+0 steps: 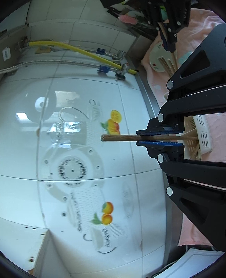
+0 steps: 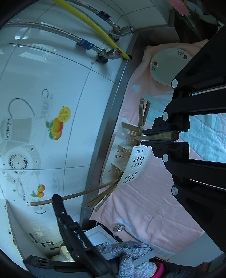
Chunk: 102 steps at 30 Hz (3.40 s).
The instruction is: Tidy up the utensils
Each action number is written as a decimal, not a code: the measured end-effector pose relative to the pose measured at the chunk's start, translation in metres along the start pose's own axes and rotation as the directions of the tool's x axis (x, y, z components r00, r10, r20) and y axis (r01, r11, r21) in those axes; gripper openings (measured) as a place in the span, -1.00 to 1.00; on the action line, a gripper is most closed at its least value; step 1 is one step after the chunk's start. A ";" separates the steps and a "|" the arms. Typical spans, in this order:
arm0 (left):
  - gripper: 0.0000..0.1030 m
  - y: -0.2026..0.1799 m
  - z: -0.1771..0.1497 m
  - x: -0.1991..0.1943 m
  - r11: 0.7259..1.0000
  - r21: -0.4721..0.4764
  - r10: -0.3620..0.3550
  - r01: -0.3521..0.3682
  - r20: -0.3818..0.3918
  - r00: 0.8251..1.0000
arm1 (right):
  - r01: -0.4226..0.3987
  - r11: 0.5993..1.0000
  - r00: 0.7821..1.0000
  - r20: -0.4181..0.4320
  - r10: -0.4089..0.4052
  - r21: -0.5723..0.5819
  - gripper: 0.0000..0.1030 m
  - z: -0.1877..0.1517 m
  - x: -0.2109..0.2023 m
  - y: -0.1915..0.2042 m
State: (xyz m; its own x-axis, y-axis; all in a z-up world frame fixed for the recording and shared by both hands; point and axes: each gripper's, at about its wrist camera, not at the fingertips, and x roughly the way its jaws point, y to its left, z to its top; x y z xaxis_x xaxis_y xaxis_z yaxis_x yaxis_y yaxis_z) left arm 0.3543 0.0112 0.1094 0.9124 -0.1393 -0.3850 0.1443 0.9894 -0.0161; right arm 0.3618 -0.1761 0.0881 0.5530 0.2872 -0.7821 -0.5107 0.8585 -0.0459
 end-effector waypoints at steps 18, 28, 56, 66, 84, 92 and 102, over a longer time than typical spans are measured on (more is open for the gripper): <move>-0.86 0.012 -0.021 0.017 1.000 -0.027 -0.012 0.009 -0.077 0.997 | -0.027 0.999 0.998 -0.056 0.029 0.032 -0.86 0.009 0.039 -0.001; -0.46 0.013 -0.022 0.005 1.000 -0.017 -0.005 0.004 -0.069 0.998 | -0.028 0.999 0.999 -0.019 0.029 0.041 -0.53 0.012 0.031 0.001; 0.76 0.022 -0.038 -0.062 0.998 -0.007 0.067 -0.067 -0.020 0.998 | 0.021 0.997 0.997 0.066 -0.026 0.072 0.38 -0.013 -0.022 0.006; 0.89 0.020 -0.051 -0.083 0.997 -0.010 0.077 -0.077 -0.018 0.997 | 0.012 0.996 0.995 0.101 -0.021 0.088 0.58 -0.031 -0.037 0.015; 0.90 0.023 -0.072 -0.120 0.996 -0.067 0.066 -0.067 -0.019 0.998 | 0.028 0.991 0.980 0.192 -0.052 0.129 0.70 -0.072 -0.061 0.032; 0.90 0.027 -0.088 -0.133 0.994 -0.089 0.056 -0.060 -0.045 0.997 | -0.005 0.986 0.974 0.224 -0.034 0.169 0.71 -0.093 -0.067 0.038; 0.90 0.027 -0.115 -0.150 0.991 -0.110 0.061 -0.070 -0.084 0.995 | 0.016 0.979 0.962 0.265 -0.071 0.204 0.74 -0.122 -0.075 0.046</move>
State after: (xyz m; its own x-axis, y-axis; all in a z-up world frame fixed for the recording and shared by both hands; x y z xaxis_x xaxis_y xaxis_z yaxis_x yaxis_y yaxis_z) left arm 0.1770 0.0640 0.0609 0.8841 -0.0746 -0.4614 0.0367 0.9952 -0.0906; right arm 0.2164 -0.2095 0.0685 0.7424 0.3279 -0.5842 -0.3570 0.9315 0.0692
